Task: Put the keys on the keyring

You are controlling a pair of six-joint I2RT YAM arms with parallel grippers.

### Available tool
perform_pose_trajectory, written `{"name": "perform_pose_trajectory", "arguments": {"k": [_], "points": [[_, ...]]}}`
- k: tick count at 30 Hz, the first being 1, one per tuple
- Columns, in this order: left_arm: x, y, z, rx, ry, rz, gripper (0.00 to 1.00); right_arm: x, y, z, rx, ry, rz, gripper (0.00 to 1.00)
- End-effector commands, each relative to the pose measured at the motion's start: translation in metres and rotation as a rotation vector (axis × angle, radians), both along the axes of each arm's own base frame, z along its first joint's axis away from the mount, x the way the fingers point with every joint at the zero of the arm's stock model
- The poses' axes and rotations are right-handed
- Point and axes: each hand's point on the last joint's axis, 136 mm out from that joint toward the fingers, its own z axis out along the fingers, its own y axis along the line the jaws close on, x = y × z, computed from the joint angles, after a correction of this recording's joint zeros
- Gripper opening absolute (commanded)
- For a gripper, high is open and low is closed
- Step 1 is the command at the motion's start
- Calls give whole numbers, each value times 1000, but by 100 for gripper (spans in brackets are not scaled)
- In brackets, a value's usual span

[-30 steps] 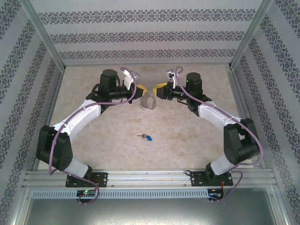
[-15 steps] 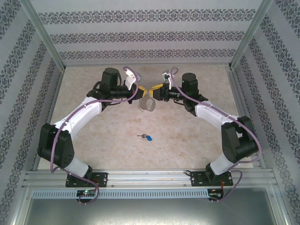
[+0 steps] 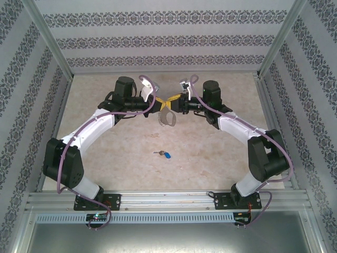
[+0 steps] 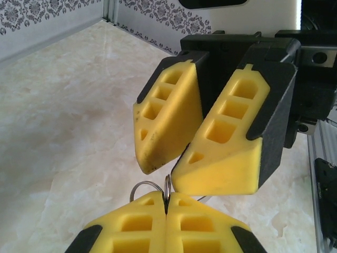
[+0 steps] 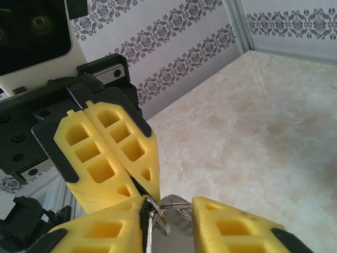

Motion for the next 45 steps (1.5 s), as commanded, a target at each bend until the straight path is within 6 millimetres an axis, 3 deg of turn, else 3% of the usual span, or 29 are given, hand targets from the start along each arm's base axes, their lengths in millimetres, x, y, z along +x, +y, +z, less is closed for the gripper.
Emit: {"name": "perform_pose_trajectory", "arguments": {"k": [1, 6, 14, 15, 17, 19, 22, 25, 31, 39, 45], "points": [[-3, -9, 14, -18, -39, -45, 0, -7, 8, 6, 7, -36, 56, 19], [-3, -10, 15, -23, -39, -49, 0, -10, 9, 7, 5, -36, 69, 0], [-2, -10, 21, -41, -46, -31, 0, -10, 5, 4, -5, -40, 39, 0], [0, -8, 24, -45, -52, -13, 5, -9, 4, 5, -7, -47, 22, 0], [7, -1, 31, -53, -83, 62, 29, -7, 0, 7, -7, -62, -9, 0], [17, 12, 40, -66, -129, 186, 45, -5, -5, 9, -7, -75, -42, 0], [25, 33, 56, -124, -149, 353, 57, -3, -11, 17, 2, -106, -84, 0], [20, 35, 61, -164, -107, 374, 59, -1, -17, 26, 16, -141, -125, 0], [7, 20, 59, -256, -10, 281, 60, 1, -23, 48, 85, -202, -185, 0], [1, 11, 63, -310, 13, 214, 60, 0, -28, 84, 195, -268, -229, 0], [-3, 6, 71, -357, 5, 174, 60, -2, -26, 99, 246, -274, -205, 0]]}}
